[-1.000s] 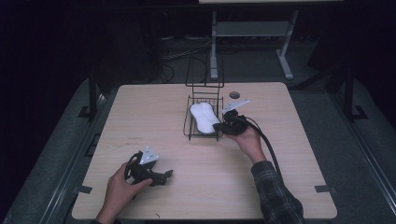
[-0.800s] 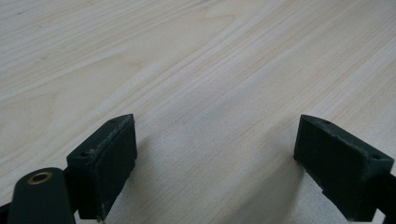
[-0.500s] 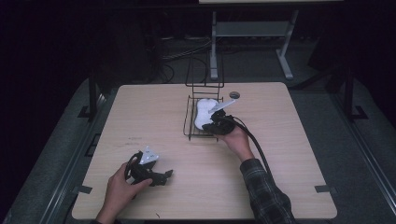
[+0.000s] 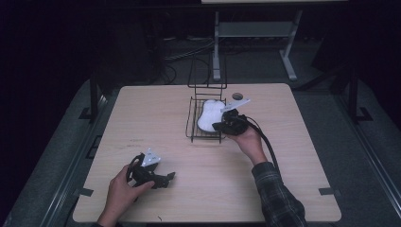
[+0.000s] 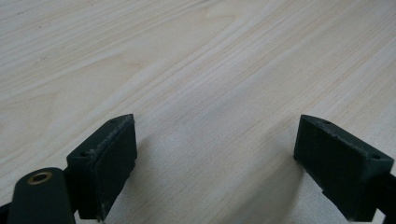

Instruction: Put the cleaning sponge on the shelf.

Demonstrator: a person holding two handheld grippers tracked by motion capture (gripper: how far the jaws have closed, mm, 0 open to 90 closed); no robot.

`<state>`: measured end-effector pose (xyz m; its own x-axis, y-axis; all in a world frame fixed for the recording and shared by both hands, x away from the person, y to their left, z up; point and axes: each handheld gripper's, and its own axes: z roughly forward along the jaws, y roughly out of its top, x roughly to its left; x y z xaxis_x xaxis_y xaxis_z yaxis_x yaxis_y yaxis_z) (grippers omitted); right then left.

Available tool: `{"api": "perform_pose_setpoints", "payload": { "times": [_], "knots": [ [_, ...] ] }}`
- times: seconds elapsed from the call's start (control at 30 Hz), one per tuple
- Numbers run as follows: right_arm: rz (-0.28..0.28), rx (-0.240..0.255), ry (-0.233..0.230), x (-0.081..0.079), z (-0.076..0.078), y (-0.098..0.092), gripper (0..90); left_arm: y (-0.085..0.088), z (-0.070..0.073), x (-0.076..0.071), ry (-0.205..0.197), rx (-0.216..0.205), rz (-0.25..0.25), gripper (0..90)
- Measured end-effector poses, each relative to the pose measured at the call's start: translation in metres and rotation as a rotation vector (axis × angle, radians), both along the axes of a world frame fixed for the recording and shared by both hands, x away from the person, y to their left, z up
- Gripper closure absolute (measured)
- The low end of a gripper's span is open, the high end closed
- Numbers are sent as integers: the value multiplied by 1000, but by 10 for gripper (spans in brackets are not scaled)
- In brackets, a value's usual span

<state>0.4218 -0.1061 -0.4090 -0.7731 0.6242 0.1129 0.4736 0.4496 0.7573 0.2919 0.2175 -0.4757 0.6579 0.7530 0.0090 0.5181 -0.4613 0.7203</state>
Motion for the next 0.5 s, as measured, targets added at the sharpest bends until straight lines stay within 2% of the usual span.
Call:
{"api": "perform_pose_setpoints", "payload": {
  "times": [0.07,0.13,0.2,0.27,0.37,0.43,0.5],
  "knots": [
    [-21,2,-3,-6,2,-12,898,0,0,0,0,-3,1,124],
    [-28,5,-1,-7,2,-16,896,0,0,0,0,-3,1,124],
    [-50,11,0,-14,2,-28,793,0,0,0,-1,-2,2,124],
    [-55,12,0,-15,2,-31,778,0,0,0,-2,-1,2,124],
    [-77,17,1,-24,2,-42,673,0,0,0,-2,-2,2,124],
    [-100,5,18,-33,-1,-52,558,0,0,0,-4,-3,2,124],
    [-106,1,20,-36,-2,-55,536,0,0,0,-4,-4,2,124]
  ]
}}
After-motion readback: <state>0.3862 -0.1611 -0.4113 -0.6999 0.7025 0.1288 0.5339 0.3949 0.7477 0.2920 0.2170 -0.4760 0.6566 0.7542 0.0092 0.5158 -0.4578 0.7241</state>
